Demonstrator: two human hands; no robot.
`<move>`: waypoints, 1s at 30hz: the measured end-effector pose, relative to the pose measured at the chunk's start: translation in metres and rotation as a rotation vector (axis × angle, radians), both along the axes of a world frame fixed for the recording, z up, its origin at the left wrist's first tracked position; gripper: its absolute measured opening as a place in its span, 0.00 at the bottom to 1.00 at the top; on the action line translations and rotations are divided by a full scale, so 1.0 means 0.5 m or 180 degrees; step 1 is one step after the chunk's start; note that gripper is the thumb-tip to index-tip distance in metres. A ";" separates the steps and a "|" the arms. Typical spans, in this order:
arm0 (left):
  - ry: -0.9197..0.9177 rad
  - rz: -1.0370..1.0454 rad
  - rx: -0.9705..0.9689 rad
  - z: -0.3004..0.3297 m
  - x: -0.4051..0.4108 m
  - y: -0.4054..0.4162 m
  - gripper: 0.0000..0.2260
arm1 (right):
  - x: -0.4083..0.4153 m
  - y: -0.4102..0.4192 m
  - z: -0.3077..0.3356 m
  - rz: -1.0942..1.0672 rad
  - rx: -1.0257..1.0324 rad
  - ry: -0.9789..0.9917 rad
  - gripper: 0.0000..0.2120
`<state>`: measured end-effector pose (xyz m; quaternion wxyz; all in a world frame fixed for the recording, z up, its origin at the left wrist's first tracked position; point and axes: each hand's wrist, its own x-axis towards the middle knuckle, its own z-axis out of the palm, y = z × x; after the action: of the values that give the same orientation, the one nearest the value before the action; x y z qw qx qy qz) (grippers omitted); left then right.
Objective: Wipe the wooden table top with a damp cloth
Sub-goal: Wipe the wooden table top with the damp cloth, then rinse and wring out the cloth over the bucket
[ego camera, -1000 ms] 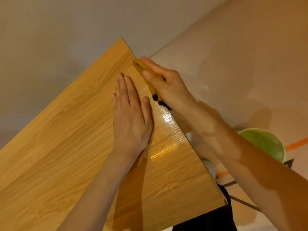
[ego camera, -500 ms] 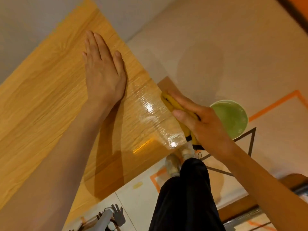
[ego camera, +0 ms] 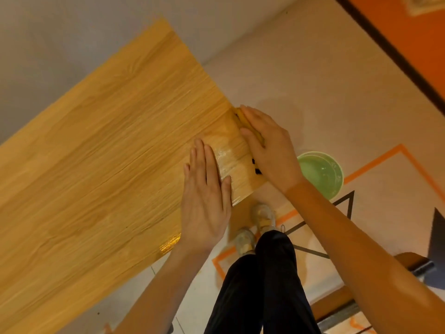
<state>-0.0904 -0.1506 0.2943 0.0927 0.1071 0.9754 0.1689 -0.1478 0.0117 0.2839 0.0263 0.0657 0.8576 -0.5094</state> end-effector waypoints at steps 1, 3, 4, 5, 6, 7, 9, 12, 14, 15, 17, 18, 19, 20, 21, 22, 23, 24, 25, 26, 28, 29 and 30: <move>0.0022 -0.0003 -0.0045 -0.002 0.004 -0.004 0.27 | 0.022 0.001 0.001 -0.0018 0.0136 -0.0022 0.20; 0.0049 -0.0012 -0.0086 -0.003 0.004 -0.007 0.27 | 0.071 0.003 0.007 -0.0118 0.0250 -0.0053 0.20; 0.0060 -0.0019 -0.0088 -0.003 0.002 -0.008 0.27 | 0.093 0.003 0.012 -0.0193 0.0251 -0.0067 0.20; 0.0056 -0.0028 -0.0089 -0.001 0.000 -0.009 0.27 | 0.113 0.002 0.017 -0.0267 0.0219 -0.0092 0.20; 0.0037 -0.0037 -0.0092 0.001 -0.001 -0.010 0.27 | 0.130 0.000 0.022 -0.0332 0.0183 -0.0116 0.20; -0.0006 -0.0053 -0.0086 0.004 -0.001 -0.012 0.28 | 0.147 -0.001 0.026 -0.0382 0.0166 -0.0150 0.21; -0.0118 -0.0085 -0.0071 0.011 -0.001 -0.015 0.29 | 0.169 -0.003 0.039 -0.0414 0.0211 -0.0282 0.21; -0.0298 -0.0095 -0.0066 0.024 -0.001 -0.022 0.31 | 0.185 0.003 0.060 -0.0249 0.0447 -0.0543 0.22; -0.0460 -0.0083 -0.0041 0.035 -0.007 -0.022 0.32 | 0.186 0.016 0.078 -0.0072 0.0524 -0.0730 0.22; -0.0588 -0.0060 -0.0020 0.044 -0.010 -0.018 0.32 | 0.187 0.025 0.088 -0.0037 0.0461 -0.0843 0.22; -0.0918 0.0003 -0.0009 0.068 -0.008 -0.002 0.32 | 0.194 0.047 0.116 -0.0241 0.0192 -0.1104 0.22; -0.1051 0.0034 0.0025 0.085 0.000 0.010 0.32 | 0.201 0.060 0.131 -0.0455 0.0084 -0.1258 0.21; -0.1105 0.0044 0.0153 0.103 0.012 0.026 0.32 | 0.209 0.073 0.144 -0.0709 -0.0021 -0.1411 0.19; -0.1121 0.0017 0.0369 0.120 0.032 0.045 0.31 | 0.220 0.086 0.156 -0.0979 -0.0153 -0.1544 0.17; -0.1174 -0.0007 0.0650 0.144 0.053 0.069 0.30 | 0.231 0.101 0.165 -0.1240 -0.0341 -0.1693 0.16; -0.1328 0.0002 0.0948 0.163 0.076 0.095 0.29 | 0.241 0.117 0.176 -0.1488 -0.0613 -0.1837 0.15; -0.1557 0.0047 0.1264 0.191 0.095 0.125 0.27 | 0.247 0.133 0.185 -0.1735 -0.0968 -0.1993 0.14; -0.1850 0.0139 0.1568 0.212 0.112 0.156 0.25 | 0.254 0.150 0.193 -0.1952 -0.1371 -0.2109 0.14; -0.2124 0.0262 0.1859 0.237 0.125 0.189 0.22 | 0.260 0.167 0.202 -0.2107 -0.1731 -0.2173 0.14; -0.2381 0.0430 0.2107 0.251 0.137 0.221 0.19 | 0.267 0.184 0.213 -0.2187 -0.2005 -0.2172 0.12; -0.2808 0.0737 0.2469 0.270 0.150 0.285 0.14 | 0.279 0.218 0.234 -0.2169 -0.2253 -0.2101 0.09; -0.2939 0.0891 0.2643 0.273 0.153 0.313 0.14 | 0.284 0.234 0.241 -0.2114 -0.2290 -0.2065 0.08; -0.3066 0.1066 0.2817 0.274 0.156 0.337 0.16 | 0.289 0.250 0.247 -0.2049 -0.2323 -0.2034 0.08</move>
<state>-0.0124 0.0180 0.4313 0.4373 -0.1049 0.6675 0.5935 -0.0034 0.1366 0.4073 0.1486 0.4603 0.5129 -0.7092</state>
